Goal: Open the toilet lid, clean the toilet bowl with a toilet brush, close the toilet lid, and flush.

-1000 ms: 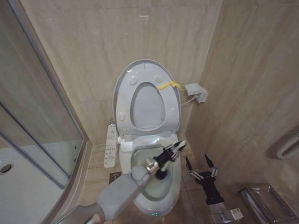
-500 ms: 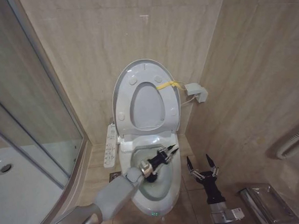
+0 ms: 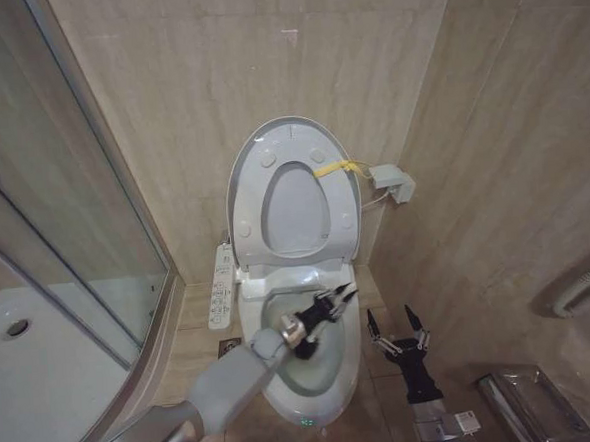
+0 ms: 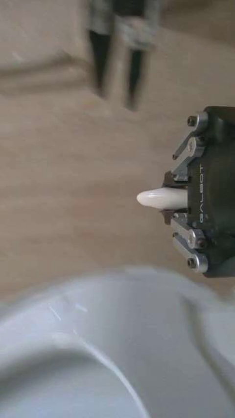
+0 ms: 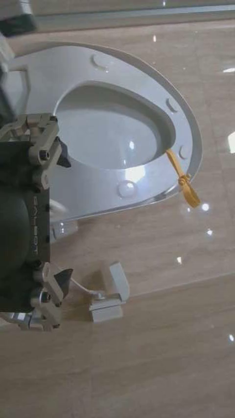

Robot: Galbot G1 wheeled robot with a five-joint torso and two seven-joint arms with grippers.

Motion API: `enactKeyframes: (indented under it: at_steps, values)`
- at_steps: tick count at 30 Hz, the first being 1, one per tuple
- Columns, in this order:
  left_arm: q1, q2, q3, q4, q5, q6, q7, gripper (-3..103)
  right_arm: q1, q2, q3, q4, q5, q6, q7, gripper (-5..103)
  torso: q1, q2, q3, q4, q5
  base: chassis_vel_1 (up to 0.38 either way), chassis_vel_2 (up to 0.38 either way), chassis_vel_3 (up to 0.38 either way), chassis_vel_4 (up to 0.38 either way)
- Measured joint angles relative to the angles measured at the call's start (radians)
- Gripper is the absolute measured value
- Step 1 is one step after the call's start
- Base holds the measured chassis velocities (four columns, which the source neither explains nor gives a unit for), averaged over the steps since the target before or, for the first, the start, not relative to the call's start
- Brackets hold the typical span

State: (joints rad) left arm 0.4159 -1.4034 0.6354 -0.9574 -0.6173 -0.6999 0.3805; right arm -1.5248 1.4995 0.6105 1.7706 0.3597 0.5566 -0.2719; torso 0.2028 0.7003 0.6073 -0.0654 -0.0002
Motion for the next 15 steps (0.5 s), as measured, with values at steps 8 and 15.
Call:
enactKeyframes:
  at_steps: [8, 15]
  values:
    - [0.006, 0.005, 0.007, 0.132, 0.032, -0.027, 0.013, 22, -0.009, -0.011, 0.001, 0.012, -0.001, 0.001, -0.001, 100, 0.0, 0.0, 0.0, 0.0021, 0.0008, 0.0, 0.0, 0.0, 0.0]
    - [0.0, 0.0, 0.026, 0.009, 0.003, -0.001, -0.004, 22, -0.007, -0.006, 0.005, 0.011, 0.0, 0.0, 0.0, 100, 0.0, 0.0, 0.0, 0.0, 0.0005, 0.0, 0.0, 0.0, 0.0]
